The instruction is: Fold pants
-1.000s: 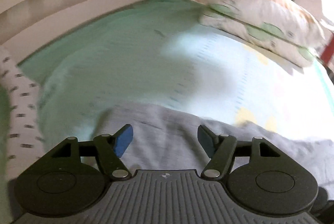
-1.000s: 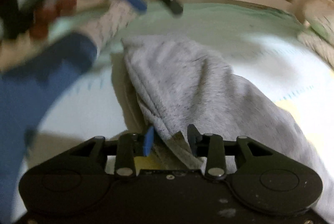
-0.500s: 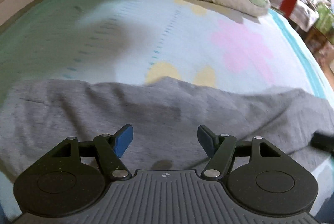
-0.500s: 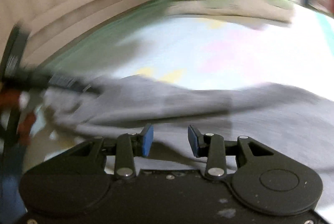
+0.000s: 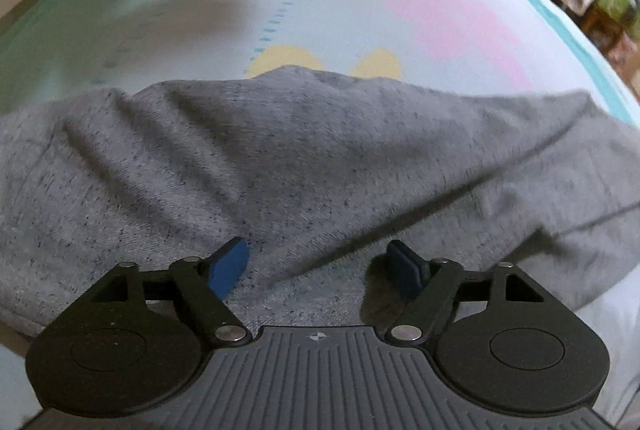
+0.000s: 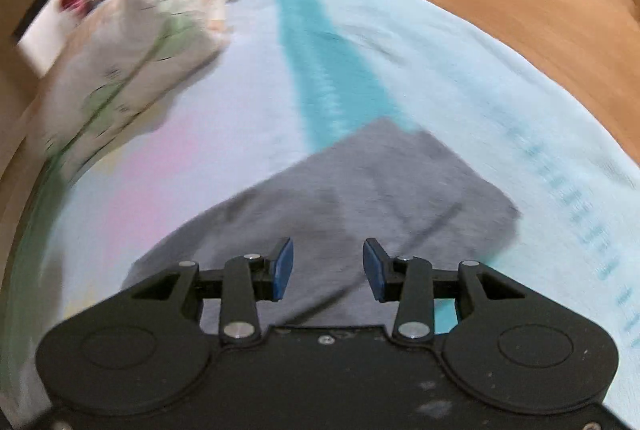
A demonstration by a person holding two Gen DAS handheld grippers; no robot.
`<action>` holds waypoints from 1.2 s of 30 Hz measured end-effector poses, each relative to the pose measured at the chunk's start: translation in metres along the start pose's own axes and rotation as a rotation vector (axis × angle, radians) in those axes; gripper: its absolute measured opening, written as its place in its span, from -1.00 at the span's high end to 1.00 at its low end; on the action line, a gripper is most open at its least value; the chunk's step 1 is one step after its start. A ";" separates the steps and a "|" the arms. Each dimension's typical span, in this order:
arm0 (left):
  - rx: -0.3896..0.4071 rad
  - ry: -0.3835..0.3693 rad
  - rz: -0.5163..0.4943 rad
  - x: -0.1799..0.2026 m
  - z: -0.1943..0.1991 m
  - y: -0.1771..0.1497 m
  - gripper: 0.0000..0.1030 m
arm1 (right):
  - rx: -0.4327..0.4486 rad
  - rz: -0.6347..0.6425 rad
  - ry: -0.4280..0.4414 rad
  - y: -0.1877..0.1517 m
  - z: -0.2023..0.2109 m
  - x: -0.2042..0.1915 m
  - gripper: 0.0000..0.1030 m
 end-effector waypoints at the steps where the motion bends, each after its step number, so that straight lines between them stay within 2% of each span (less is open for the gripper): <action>1: -0.001 0.004 -0.013 0.002 -0.001 -0.001 -0.55 | -0.009 -0.026 -0.004 0.002 -0.005 0.006 0.16; 6: -0.011 -0.018 -0.004 0.000 0.000 -0.001 -0.59 | -0.093 -0.154 0.008 0.009 -0.040 0.036 0.14; 8: -0.012 -0.034 0.008 0.003 -0.002 0.002 -0.59 | -0.102 -0.197 0.030 0.013 -0.049 0.043 0.14; 12: -0.014 -0.044 0.016 0.003 -0.001 0.003 -0.62 | -0.111 -0.233 0.020 0.018 -0.068 0.053 0.13; 16: -0.021 -0.042 0.007 0.005 -0.001 0.003 -0.68 | -0.085 -0.242 0.037 0.023 -0.073 0.056 0.14; 18: -0.024 -0.042 0.006 0.005 -0.001 0.004 -0.68 | -0.075 -0.242 0.031 0.025 -0.073 0.051 0.50; 19: -0.026 -0.046 0.009 0.005 -0.001 0.004 -0.68 | -0.074 -0.234 0.032 0.027 -0.076 0.049 0.81; 20: -0.028 -0.054 0.012 0.003 -0.001 0.005 -0.68 | -0.077 -0.230 0.043 0.029 -0.080 0.046 0.83; 24: -0.044 -0.101 0.054 -0.003 0.011 0.011 -0.67 | -0.009 -0.119 0.043 0.039 -0.053 0.023 0.86; 28: 0.030 -0.087 0.066 -0.013 0.035 0.018 -0.67 | 0.082 -0.054 0.083 0.053 0.010 0.011 0.87; 31: 0.022 -0.077 0.059 -0.015 0.031 0.018 -0.67 | 0.071 -0.041 0.007 0.053 0.016 0.029 0.87; 33: -0.003 -0.065 0.052 -0.012 0.023 0.014 -0.67 | -0.005 -0.042 -0.048 0.047 -0.005 0.043 0.87; 36: -0.022 -0.070 0.032 -0.005 0.017 0.008 -0.67 | -0.074 -0.038 -0.105 0.038 -0.031 0.053 0.86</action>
Point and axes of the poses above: each gripper's, at about its wrist camera, not at the fingertips, and z roughly against the way its jaws point, x to its right, y to its top, the point moved 8 cm from there along -z, roughly the way its jaws point, and after that the axes turned 12 degrees about -x, right-handed, at the moved point
